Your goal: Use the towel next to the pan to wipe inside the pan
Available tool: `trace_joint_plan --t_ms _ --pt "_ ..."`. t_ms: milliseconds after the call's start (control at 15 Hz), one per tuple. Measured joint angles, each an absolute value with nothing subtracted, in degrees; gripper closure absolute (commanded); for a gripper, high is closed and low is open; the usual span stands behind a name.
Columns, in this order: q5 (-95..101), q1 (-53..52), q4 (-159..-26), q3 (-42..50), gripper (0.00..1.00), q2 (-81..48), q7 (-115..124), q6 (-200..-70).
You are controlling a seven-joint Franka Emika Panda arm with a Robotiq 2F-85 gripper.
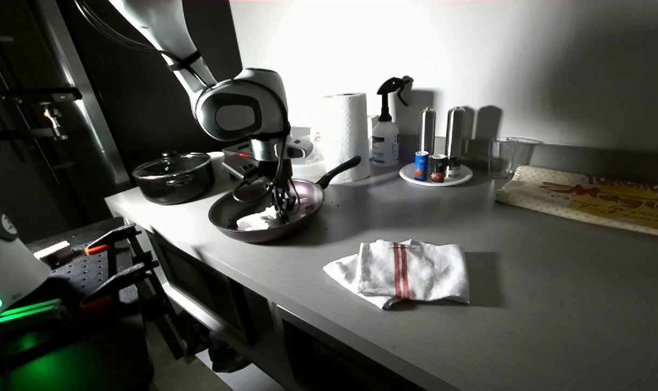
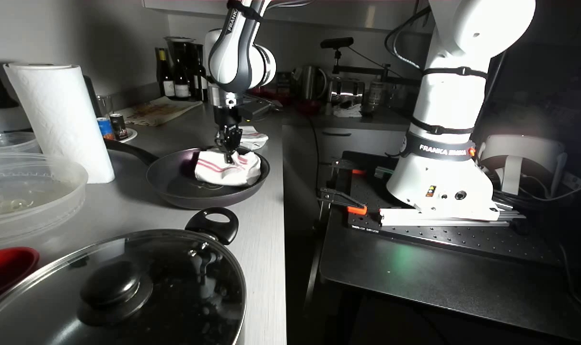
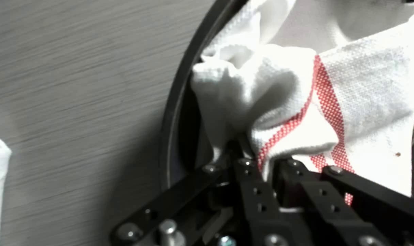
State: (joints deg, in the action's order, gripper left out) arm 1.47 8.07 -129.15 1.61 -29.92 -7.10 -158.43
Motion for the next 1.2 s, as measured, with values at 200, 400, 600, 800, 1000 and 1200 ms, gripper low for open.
trace_joint_plan --t_ms 200,400,600,800,1000,1200 --pt "1.49 7.97 -128.45 2.22 0.97 -29.92 -5.86 -160.03" --pt "1.61 6.86 -128.35 2.25 0.97 -29.92 -5.48 -160.77" --pt "1.93 4.68 -128.62 2.23 0.97 -29.95 -5.39 -160.97" --pt "2.4 2.12 -129.09 2.08 0.97 -29.95 -5.37 -161.32" --pt "2.86 -0.05 -129.85 1.29 0.97 -29.87 -5.39 -161.7" --pt "3.95 -2.13 -130.92 0.28 0.97 -29.76 -5.47 -162.03"
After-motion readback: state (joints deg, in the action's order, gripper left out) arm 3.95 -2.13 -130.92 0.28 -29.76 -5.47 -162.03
